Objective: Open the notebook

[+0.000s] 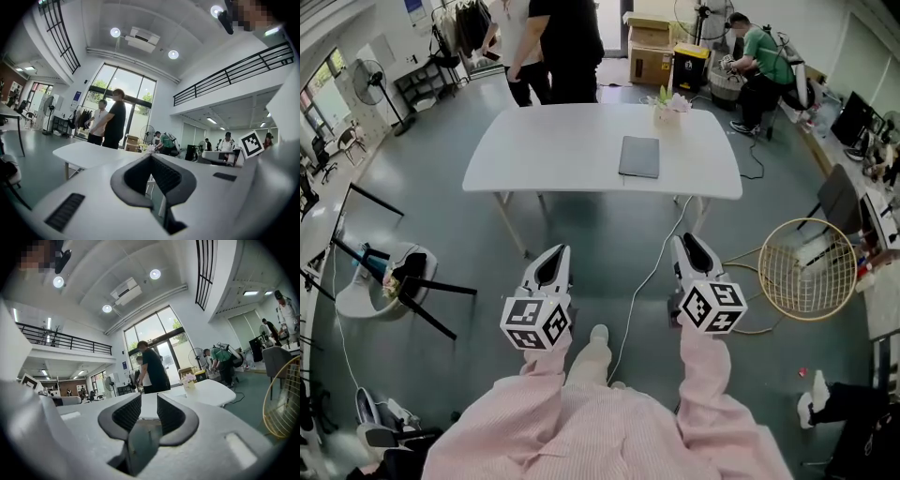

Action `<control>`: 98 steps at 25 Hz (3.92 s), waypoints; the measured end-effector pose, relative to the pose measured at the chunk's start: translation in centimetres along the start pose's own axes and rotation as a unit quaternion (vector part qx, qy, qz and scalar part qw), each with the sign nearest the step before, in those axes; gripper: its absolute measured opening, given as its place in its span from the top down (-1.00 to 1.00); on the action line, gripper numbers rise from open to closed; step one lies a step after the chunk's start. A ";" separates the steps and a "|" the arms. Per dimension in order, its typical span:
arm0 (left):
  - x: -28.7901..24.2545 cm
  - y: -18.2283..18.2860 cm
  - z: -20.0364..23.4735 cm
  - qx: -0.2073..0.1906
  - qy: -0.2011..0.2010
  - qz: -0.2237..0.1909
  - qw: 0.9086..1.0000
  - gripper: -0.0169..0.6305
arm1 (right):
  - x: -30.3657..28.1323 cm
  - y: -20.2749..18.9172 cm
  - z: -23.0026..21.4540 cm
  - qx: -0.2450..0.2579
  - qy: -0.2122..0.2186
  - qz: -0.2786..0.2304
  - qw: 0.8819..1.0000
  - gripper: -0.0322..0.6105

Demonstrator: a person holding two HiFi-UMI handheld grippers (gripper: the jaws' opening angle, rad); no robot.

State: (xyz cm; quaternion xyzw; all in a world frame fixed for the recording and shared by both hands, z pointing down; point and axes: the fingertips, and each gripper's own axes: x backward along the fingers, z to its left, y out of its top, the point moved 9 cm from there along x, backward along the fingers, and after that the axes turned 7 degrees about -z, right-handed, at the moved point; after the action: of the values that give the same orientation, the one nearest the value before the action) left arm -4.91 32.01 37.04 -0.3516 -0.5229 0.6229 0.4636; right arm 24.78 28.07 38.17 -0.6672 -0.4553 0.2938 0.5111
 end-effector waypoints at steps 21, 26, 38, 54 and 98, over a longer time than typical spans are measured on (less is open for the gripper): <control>-20.5 -1.2 11.7 0.037 -0.049 0.045 0.997 0.95 | -19.5 -2.5 -5.3 -0.013 -0.059 0.024 0.998 0.47; -24.3 -1.6 13.3 0.045 -0.062 0.053 0.996 0.95 | -22.5 -3.0 -6.7 -0.023 -0.074 0.029 0.997 0.47; -29.5 -3.7 14.6 0.061 -0.079 0.080 0.992 0.95 | -25.9 -4.4 -10.0 -0.056 -0.102 0.041 0.992 0.47; -41.7 -7.7 14.9 0.107 -0.082 0.141 0.981 0.95 | -34.7 -5.9 -19.2 -0.107 -0.094 0.103 0.984 0.47; -51.4 -17.1 17.3 0.202 -0.024 0.285 0.937 0.95 | -45.1 -16.1 -29.6 -0.141 -0.092 0.395 0.903 0.60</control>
State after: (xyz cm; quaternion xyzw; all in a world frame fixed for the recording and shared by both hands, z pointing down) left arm -0.73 -21.81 54.95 -0.3700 -0.2750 0.8293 0.3156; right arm 26.62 -24.17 59.19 -0.8274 -0.2358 0.4646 0.2095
